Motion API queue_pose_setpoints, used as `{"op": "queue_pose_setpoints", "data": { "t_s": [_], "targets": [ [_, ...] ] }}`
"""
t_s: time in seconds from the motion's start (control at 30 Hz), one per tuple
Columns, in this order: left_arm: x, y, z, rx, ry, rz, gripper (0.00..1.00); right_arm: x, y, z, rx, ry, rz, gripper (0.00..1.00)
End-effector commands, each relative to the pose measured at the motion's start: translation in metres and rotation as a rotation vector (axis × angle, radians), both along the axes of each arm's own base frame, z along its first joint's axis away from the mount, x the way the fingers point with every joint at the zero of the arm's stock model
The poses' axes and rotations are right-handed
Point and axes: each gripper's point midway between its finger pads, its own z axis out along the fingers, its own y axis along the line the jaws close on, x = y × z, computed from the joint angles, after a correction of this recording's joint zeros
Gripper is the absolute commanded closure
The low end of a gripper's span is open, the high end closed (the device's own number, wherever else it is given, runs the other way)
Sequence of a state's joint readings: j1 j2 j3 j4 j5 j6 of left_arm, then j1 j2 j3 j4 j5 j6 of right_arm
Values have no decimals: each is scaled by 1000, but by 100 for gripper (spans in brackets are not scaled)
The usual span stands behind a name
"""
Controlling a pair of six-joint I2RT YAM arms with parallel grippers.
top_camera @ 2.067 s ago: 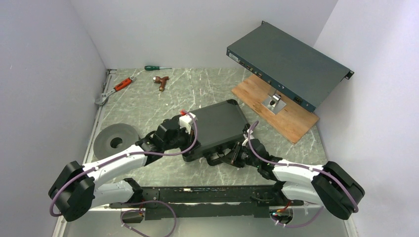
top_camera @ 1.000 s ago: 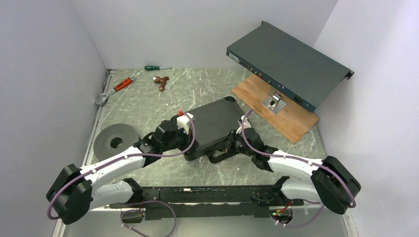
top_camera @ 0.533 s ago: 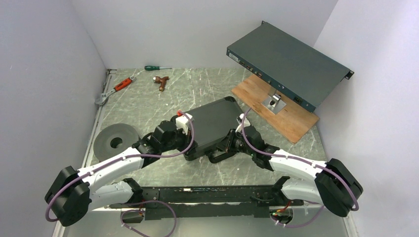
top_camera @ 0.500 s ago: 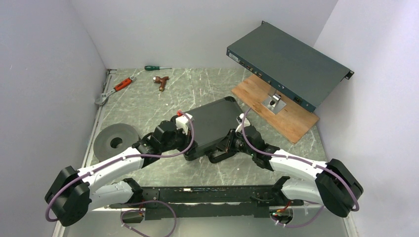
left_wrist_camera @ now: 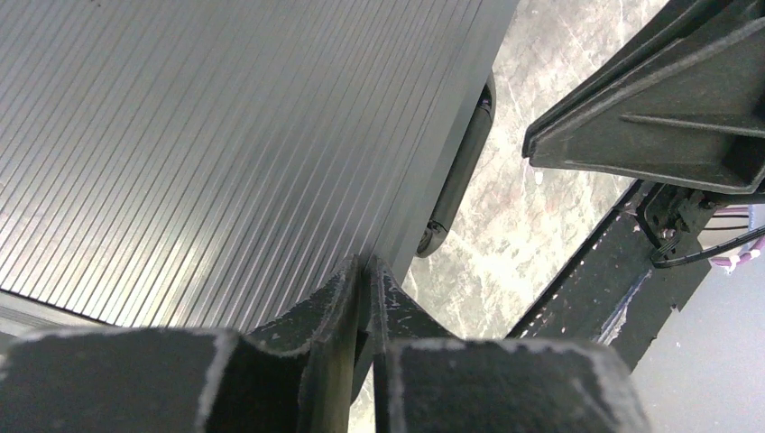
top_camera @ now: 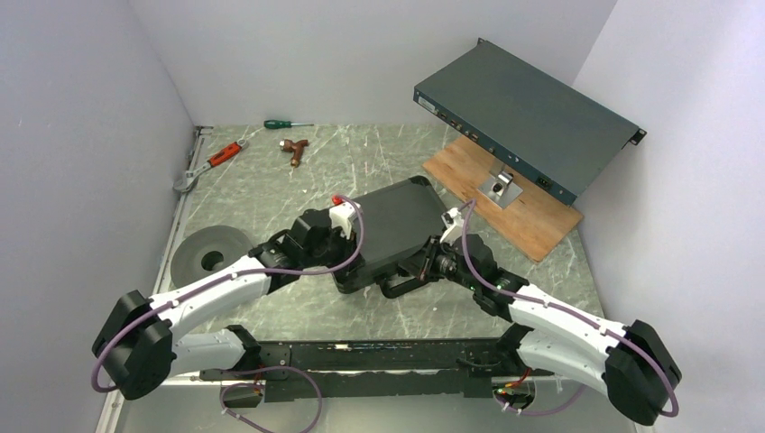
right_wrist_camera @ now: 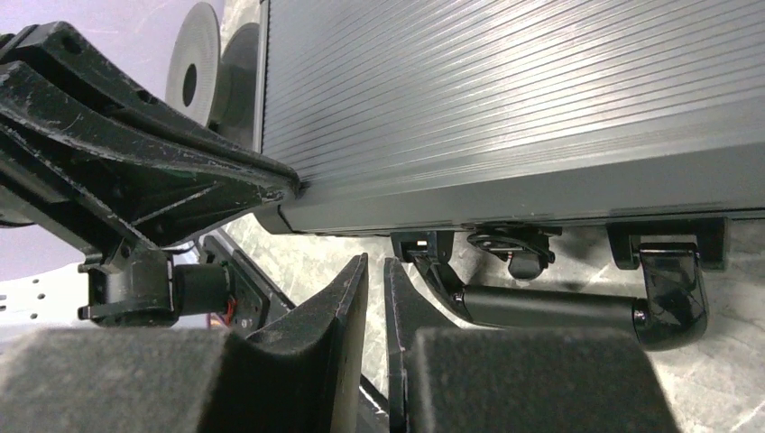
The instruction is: Pack up texas hold em set
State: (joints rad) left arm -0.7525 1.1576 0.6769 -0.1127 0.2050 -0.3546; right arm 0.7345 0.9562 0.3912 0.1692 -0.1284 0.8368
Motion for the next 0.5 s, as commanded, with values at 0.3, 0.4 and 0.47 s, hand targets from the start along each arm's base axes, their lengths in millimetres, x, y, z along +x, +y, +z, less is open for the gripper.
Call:
{"op": "queue_pose_setpoints", "data": {
  "t_s": [0.3,0.4,0.47],
  "targets": [
    [7,-17,17,-16,-2,-40,82,-7,-24,-47,-80,80,-85,86],
    [8,-18,19,-21,-6,-41,82,-6,-21,-50,-77,85,-78,86],
    [9,-19,19,-22,-8,-42,82,-4,-19,-51,-76,86,-75,86]
  ]
}}
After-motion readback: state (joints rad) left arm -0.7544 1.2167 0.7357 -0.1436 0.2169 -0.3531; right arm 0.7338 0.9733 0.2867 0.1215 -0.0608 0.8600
